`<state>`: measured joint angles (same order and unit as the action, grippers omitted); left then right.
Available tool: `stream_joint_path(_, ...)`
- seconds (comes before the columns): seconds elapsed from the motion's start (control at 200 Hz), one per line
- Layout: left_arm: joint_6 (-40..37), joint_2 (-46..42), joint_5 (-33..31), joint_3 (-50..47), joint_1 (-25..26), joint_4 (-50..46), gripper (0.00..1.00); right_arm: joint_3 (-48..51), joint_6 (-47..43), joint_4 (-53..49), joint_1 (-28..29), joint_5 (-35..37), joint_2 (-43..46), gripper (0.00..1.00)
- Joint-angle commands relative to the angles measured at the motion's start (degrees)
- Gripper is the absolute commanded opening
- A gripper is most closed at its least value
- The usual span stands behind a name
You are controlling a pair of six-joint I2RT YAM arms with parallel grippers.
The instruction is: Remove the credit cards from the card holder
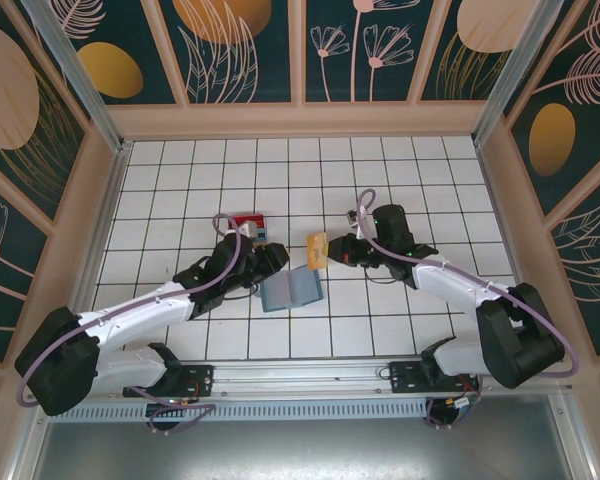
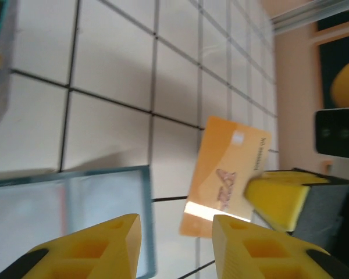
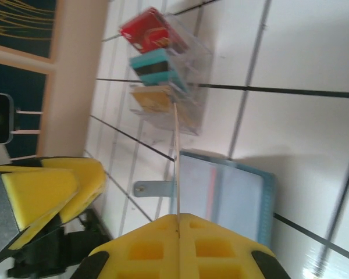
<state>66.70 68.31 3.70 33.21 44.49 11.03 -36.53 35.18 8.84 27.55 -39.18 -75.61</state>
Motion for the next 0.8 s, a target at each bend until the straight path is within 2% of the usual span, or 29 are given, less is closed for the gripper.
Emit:
stream_joint_path(0.0, 3.41, -0.77, 5.22, -1.70, -1.46, 8.29, 0.38, -1.79, 4.47, 8.29, -0.56, -7.14, 1.17, 0.00)
stream_joint_path(0.275, 5.55, -0.16, 7.82, -3.28, -2.32, 13.88, 0.33, -0.03, 10.78, 19.94, -0.41, -13.52, 0.40, 0.00)
stream_joint_path(0.631, 6.42, -0.17, 10.06, -3.68, -2.68, 18.40, 0.24, 0.58, 11.31, 21.98, 1.09, -15.58, -0.76, 0.00)
stream_joint_path(0.791, 6.44, -0.85, 10.31, -4.12, -2.66, 19.60, 0.24, 0.94, 11.47, 22.15, 1.19, -15.21, -1.24, 0.00)
